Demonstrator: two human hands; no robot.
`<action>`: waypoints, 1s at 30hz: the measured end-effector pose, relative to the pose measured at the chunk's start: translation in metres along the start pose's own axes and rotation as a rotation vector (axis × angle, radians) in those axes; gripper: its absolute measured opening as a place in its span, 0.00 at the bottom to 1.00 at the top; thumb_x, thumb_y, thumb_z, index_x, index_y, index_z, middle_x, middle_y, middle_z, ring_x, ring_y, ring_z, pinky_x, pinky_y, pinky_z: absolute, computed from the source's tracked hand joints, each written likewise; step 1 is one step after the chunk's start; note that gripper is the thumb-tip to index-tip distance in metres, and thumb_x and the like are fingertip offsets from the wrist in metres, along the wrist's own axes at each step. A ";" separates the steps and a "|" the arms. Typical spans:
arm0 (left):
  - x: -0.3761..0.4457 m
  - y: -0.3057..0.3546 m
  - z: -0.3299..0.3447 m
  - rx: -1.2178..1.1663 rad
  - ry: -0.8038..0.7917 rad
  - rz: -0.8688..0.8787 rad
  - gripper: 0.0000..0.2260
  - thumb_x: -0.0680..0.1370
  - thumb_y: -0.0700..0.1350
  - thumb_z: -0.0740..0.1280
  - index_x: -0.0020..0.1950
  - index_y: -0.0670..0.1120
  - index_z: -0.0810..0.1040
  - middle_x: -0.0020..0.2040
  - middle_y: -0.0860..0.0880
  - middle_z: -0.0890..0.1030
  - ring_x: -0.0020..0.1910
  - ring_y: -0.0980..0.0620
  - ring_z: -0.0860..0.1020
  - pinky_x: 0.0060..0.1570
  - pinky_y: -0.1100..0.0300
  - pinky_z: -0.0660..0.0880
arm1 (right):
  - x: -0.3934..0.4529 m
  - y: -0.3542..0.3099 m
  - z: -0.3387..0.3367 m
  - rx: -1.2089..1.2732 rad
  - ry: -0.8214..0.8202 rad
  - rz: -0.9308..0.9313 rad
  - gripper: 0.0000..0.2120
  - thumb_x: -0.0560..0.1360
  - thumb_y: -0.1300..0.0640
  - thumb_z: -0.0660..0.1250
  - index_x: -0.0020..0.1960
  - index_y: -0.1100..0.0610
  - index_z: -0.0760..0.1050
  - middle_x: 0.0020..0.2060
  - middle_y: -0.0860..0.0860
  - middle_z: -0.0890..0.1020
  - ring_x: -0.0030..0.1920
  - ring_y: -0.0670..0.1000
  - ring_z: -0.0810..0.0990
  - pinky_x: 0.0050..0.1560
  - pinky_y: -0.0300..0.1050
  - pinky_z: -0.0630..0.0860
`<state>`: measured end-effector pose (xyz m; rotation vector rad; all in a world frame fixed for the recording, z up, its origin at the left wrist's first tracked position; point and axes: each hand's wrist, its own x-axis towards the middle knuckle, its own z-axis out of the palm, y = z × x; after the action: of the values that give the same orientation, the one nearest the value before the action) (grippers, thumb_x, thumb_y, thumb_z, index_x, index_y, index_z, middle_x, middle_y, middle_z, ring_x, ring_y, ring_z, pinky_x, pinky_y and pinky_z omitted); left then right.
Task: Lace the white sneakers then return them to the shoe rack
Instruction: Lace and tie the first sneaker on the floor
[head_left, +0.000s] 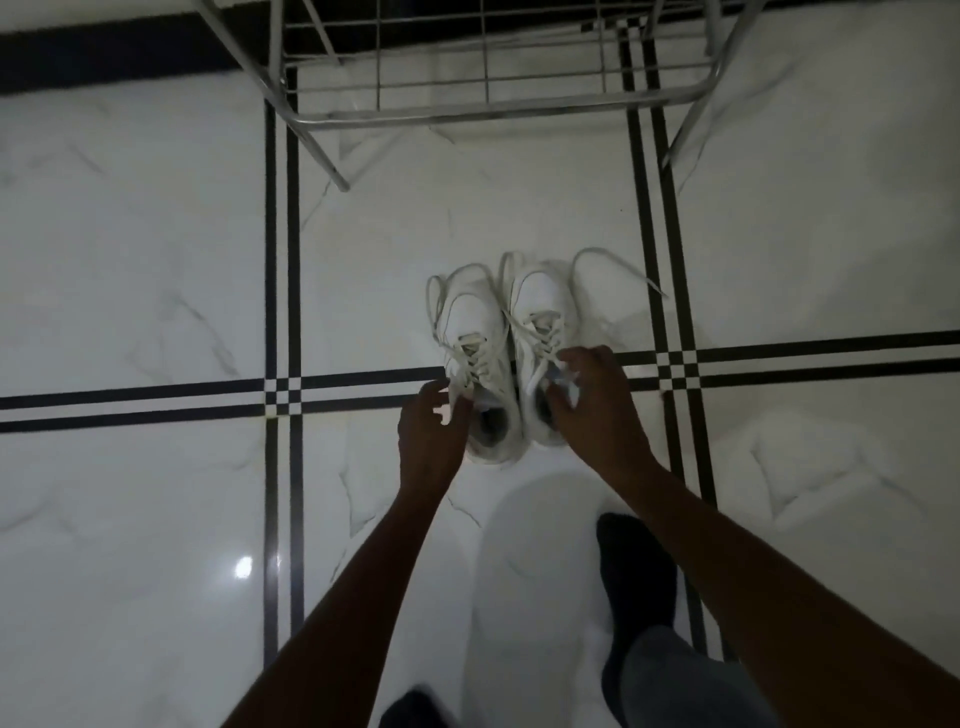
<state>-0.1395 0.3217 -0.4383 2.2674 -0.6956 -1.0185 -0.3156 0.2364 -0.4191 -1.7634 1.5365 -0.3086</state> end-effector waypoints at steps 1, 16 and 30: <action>0.005 0.002 -0.002 0.001 -0.003 0.034 0.18 0.79 0.57 0.70 0.65 0.49 0.80 0.58 0.49 0.82 0.55 0.49 0.82 0.55 0.53 0.80 | 0.002 -0.011 0.003 -0.014 -0.018 -0.070 0.16 0.76 0.58 0.71 0.62 0.61 0.76 0.57 0.58 0.77 0.53 0.51 0.79 0.53 0.41 0.76; 0.064 -0.032 0.011 -0.046 0.120 0.557 0.04 0.77 0.40 0.74 0.47 0.43 0.80 0.43 0.49 0.82 0.44 0.54 0.81 0.45 0.56 0.80 | 0.051 -0.023 0.072 -0.157 -0.108 -0.146 0.06 0.76 0.55 0.69 0.47 0.57 0.80 0.42 0.51 0.83 0.43 0.51 0.82 0.43 0.43 0.76; 0.059 -0.037 -0.005 0.124 0.189 0.562 0.05 0.83 0.42 0.63 0.51 0.41 0.72 0.39 0.41 0.82 0.37 0.39 0.81 0.35 0.45 0.78 | 0.028 -0.036 0.085 -0.030 0.086 -0.225 0.04 0.79 0.66 0.59 0.52 0.63 0.72 0.32 0.54 0.72 0.28 0.48 0.68 0.27 0.40 0.63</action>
<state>-0.0936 0.3110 -0.4893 2.0448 -1.2439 -0.4969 -0.2287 0.2427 -0.4611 -1.9729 1.4088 -0.4808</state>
